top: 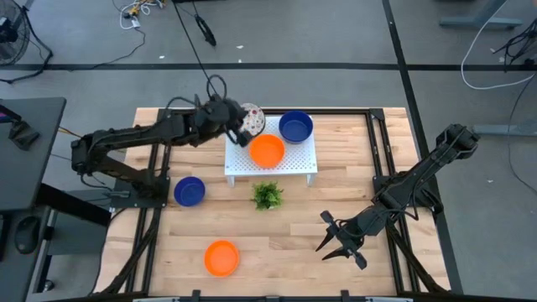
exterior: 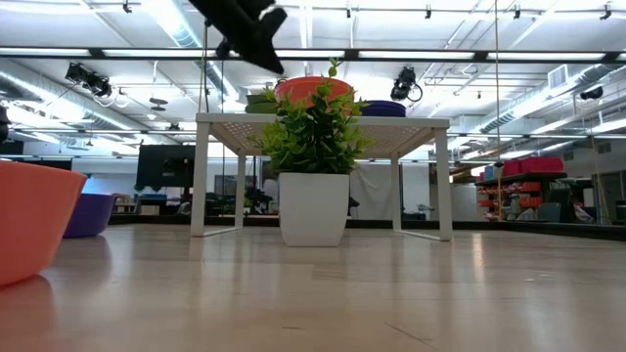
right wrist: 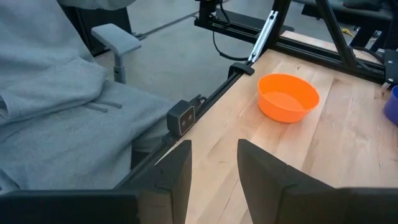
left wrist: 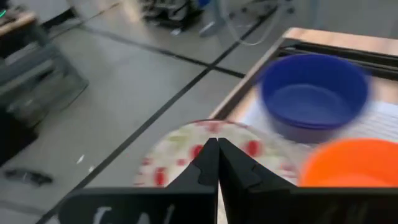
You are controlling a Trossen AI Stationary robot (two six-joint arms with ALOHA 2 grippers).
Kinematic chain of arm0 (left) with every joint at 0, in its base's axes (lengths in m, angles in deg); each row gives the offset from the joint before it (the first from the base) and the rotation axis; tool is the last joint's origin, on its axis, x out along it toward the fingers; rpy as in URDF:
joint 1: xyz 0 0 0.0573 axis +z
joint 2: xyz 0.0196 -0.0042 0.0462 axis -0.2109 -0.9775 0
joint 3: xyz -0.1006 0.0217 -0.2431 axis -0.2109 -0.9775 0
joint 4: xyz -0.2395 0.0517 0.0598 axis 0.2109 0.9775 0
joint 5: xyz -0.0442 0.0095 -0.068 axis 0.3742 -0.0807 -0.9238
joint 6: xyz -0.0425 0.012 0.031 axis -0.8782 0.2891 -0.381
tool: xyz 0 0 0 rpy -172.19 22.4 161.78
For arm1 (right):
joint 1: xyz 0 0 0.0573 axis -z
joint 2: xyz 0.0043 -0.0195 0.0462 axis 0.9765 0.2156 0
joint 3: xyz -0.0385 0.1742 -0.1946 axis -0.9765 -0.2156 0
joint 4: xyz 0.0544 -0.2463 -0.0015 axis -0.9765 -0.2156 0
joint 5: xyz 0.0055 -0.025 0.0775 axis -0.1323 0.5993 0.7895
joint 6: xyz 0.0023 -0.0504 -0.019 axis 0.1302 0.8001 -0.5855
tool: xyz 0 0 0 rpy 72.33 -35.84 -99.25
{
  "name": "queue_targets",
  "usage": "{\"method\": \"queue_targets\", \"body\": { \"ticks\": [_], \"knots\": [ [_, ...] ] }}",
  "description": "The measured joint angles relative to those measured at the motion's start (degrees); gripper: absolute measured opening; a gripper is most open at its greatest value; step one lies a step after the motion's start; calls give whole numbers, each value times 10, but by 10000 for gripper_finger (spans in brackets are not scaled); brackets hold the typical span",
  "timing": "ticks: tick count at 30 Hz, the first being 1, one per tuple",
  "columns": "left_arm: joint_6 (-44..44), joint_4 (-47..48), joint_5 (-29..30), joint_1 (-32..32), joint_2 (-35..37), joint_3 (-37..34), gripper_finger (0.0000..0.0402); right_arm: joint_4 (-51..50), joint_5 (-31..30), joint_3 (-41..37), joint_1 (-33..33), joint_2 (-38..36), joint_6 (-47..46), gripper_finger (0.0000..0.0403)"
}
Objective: Pick & Place Mini bowls
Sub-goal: Stack the white bowl on top of the white bowl on the shelf, then stack the blue bowl on top of the blue bowl on the shelf
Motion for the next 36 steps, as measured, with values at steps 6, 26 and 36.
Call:
{"method": "queue_targets", "body": {
  "ticks": [6,26,36],
  "knots": [
    [-25,-13,-32,70,-18,0,4,2,-2,0,1,0,0,130],
    [-34,-51,-91,101,-38,0,7,-3,-2,0,2,0,0,130],
    [13,102,-53,-85,49,0,3,-12,-2,0,2,0,-4,130]
  ]
}}
